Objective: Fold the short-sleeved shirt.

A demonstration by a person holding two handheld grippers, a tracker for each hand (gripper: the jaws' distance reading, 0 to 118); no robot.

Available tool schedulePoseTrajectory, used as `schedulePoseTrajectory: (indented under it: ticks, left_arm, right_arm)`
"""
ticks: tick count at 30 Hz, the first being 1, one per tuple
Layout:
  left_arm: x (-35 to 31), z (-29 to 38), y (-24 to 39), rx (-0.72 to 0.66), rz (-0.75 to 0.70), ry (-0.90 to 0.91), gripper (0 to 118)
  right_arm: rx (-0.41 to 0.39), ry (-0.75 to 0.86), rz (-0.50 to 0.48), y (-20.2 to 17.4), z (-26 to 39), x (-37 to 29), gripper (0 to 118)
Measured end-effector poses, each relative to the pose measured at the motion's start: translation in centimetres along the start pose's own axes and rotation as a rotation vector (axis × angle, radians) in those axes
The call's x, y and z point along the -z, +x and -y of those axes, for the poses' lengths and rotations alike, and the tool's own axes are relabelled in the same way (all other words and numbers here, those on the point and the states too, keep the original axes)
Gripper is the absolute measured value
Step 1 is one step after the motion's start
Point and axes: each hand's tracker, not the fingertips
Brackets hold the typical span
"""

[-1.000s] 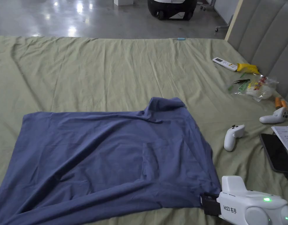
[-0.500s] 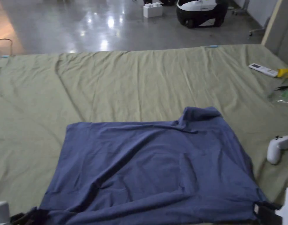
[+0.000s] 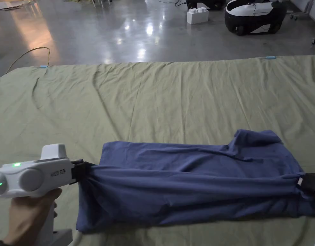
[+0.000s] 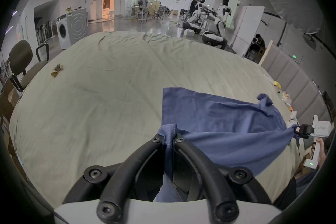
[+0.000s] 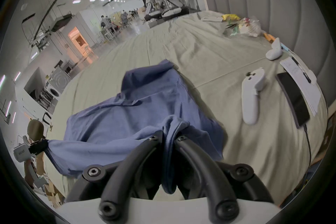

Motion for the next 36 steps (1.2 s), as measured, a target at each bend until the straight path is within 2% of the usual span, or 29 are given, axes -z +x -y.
schedulePoseTrajectory:
  ticks: [1,2,3,4,5,7,9,14,20,22,24,25,26,27,28,29,30,31,33,36]
  left_arm:
    - [1.2,0.0,0.1,-0.001,0.003,-0.003,14]
    - [2.2,0.0,0.3,-0.009,-0.001,-0.005,29]
    - [3.1,0.1,0.4,-0.02,0.011,-0.013,53]
    - [3.6,0.3,0.4,-0.017,0.004,-0.019,83]
    - [3.7,0.4,0.4,-0.008,-0.007,-0.019,96]
    - [2.5,0.4,0.6,0.04,-0.014,0.026,94]
    - [-0.2,0.7,0.8,0.066,-0.011,0.117,94]
    - [-10.9,2.0,2.0,0.126,0.085,0.34,94]
    - [-21.4,5.7,5.1,0.231,0.054,0.543,94]
    - [-23.3,6.9,6.1,0.259,0.058,0.585,94]
    - [-25.0,7.9,7.0,0.247,0.056,0.596,91]
    - [-25.9,8.5,7.4,0.242,0.059,0.613,82]
    - [-26.5,9.0,7.5,0.239,0.067,0.639,69]
    - [-26.8,9.4,7.4,0.237,0.078,0.655,51]
    - [-27.4,9.7,7.5,0.241,0.105,0.674,23]
    - [-27.8,10.1,7.7,0.245,0.12,0.689,10]
    - [-28.3,10.4,8.1,0.243,0.105,0.705,8]
    - [-28.7,10.5,8.2,0.245,0.11,0.706,2]
    - [-29.1,10.6,8.4,0.249,0.135,0.686,0]
    - [-29.3,10.7,8.6,0.244,0.128,0.677,0]
  right_arm:
    - [-0.008,-0.023,0.019,-0.1,-0.3,1.4,11]
    - [-0.026,-0.04,0.035,-0.3,-0.5,2.7,17]
    - [-0.048,-0.032,0.052,-0.5,-0.3,3.7,36]
    - [-0.074,-0.041,0.082,-0.6,-0.3,4.5,69]
    - [-0.073,-0.042,0.087,-0.3,-0.2,5.0,84]
    - [-0.071,-0.022,0.07,0.1,-0.1,4.3,79]
    - [-0.078,0.066,0.025,0.6,-0.1,2.2,79]
    - [-0.105,0.296,-0.066,0.9,1.3,-6.8,79]
    - [-0.183,0.503,-0.136,-1.1,5.3,-17.1,79]
    - [-0.212,0.554,-0.126,-2.1,6.8,-19.2,79]
    - [-0.243,0.603,-0.138,-3.0,8.3,-21.3,78]
    - [-0.246,0.622,-0.147,-3.0,8.9,-21.6,75]
    - [-0.253,0.638,-0.161,-3.4,9.6,-22.5,69]
    - [-0.261,0.639,-0.175,-3.6,10.0,-23.0,59]
    - [-0.269,0.646,-0.183,-4.0,10.5,-23.6,40]
    - [-0.285,0.645,-0.182,-4.5,10.9,-23.9,23]
    - [-0.298,0.637,-0.184,-4.8,11.2,-24.1,14]
    - [-0.322,0.633,-0.175,-5.1,11.4,-24.2,10]
    - [-0.354,0.649,-0.177,-5.8,12.1,-24.6,3]
    - [-0.382,0.685,-0.163,-6.5,12.4,-24.9,0]
